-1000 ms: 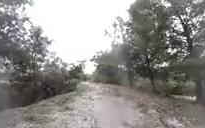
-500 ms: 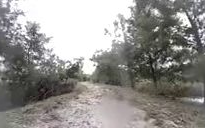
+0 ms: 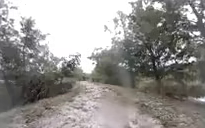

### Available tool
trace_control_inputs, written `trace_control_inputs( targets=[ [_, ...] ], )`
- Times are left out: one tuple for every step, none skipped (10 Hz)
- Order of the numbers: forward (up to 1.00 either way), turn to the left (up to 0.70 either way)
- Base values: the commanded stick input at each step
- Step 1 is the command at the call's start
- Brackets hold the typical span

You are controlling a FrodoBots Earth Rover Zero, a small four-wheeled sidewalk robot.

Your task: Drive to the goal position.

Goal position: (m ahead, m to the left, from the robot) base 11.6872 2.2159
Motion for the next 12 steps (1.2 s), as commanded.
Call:
trace_control_inputs(
  targets=[
    [0.85,0.00],
    [0.85,0.00],
    [0.85,0.00],
    [0.85,0.00],
    [0.85,0.00],
    [0.85,0.00],
    [0.85,0.00],
    [0.85,0.00],
    [0.85,0.00],
    [0.85,0.00],
    [0.85,0.00],
    [0.85,0.00]
  ],
)
